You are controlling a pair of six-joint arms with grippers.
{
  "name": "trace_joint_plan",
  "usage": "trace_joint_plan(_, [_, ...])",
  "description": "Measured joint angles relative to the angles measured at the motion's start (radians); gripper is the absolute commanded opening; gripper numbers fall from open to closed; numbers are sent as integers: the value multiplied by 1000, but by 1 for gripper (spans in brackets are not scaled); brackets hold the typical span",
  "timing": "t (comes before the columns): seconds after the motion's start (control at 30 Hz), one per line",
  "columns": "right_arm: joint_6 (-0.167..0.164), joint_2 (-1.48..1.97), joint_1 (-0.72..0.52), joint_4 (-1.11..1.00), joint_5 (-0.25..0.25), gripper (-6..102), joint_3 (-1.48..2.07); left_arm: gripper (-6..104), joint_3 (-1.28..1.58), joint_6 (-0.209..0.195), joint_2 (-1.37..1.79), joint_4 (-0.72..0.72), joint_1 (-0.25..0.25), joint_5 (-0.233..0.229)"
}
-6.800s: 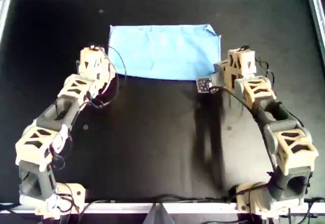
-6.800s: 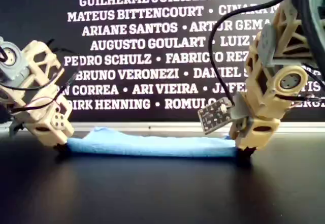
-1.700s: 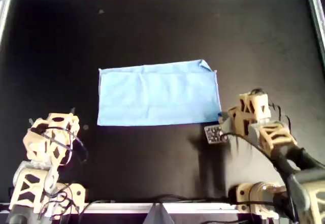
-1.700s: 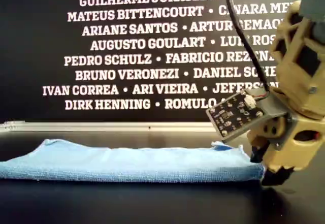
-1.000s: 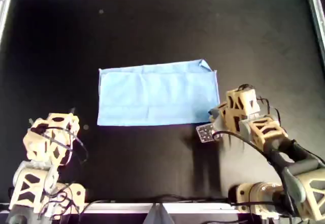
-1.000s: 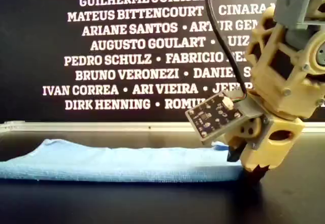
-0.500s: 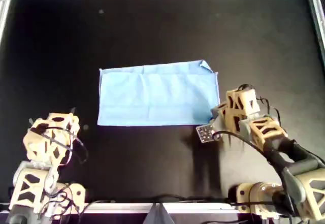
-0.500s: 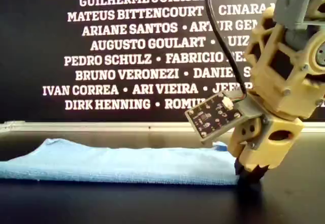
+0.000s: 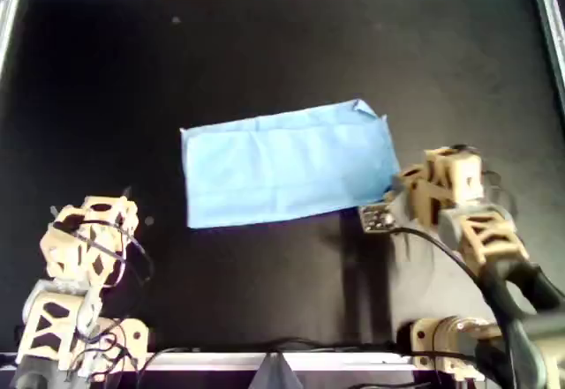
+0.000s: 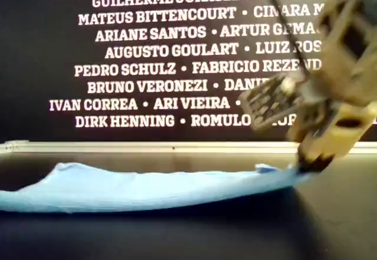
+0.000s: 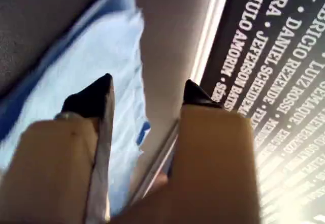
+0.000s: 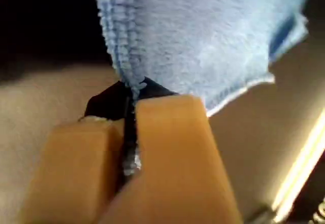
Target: Fold a cloth
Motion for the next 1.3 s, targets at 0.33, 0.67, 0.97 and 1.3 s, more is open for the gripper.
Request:
trace_joint_plan(0.33, [2, 54, 40, 0, 0, 1, 18, 49, 0, 0, 0, 0, 0, 0])
trace_joint_plan(0.67, [40, -84, 296, -38, 3, 1, -275, 49, 0, 0, 0, 0, 0, 0])
trace_joint_plan(0.97, [135, -502, 449, -38, 3, 1, -653, 49, 0, 0, 0, 0, 0, 0])
trace_joint_plan(1.3, [135, -808, 607, -38, 3, 1, -1088, 49, 0, 0, 0, 0, 0, 0])
